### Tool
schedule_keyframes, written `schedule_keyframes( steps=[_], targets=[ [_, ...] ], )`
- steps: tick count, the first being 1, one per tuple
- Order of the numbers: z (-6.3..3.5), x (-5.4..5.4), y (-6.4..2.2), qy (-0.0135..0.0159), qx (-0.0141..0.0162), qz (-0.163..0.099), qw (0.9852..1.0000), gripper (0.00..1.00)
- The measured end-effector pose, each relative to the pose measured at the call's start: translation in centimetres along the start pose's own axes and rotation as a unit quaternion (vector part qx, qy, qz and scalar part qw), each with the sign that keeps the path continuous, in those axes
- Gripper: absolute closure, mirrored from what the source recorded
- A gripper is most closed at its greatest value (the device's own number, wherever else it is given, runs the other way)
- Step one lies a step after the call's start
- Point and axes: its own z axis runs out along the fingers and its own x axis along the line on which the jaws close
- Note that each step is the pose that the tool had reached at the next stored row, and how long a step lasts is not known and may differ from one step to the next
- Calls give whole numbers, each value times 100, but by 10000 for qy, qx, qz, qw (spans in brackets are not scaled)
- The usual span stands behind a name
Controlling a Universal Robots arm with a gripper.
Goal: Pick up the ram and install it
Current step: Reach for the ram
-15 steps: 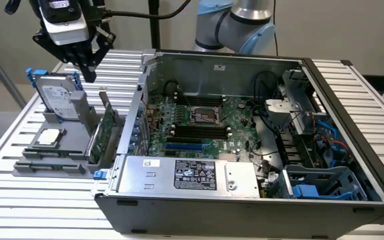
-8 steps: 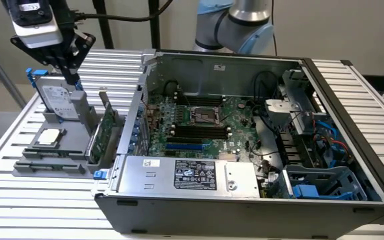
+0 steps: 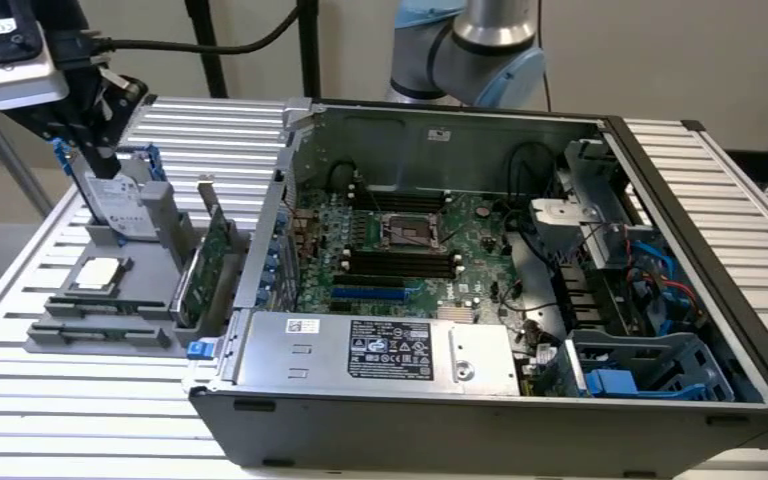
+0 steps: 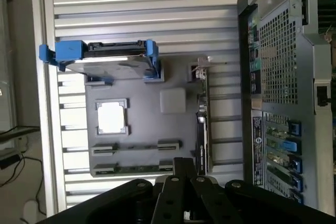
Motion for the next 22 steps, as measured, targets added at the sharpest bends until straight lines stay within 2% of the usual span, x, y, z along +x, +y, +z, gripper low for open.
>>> schedule_keyframes(
  steps=[5,10,12,17,22],
  targets=[
    [54,182,-67,19,1,1,10000,100],
    [119,347,-140,55,4,3,10000,100],
    [143,375,-178,84,6,3,10000,100],
    [199,403,-296,182,13,8,9998,100],
    [224,420,-317,187,13,8,9998,100]
  ],
)
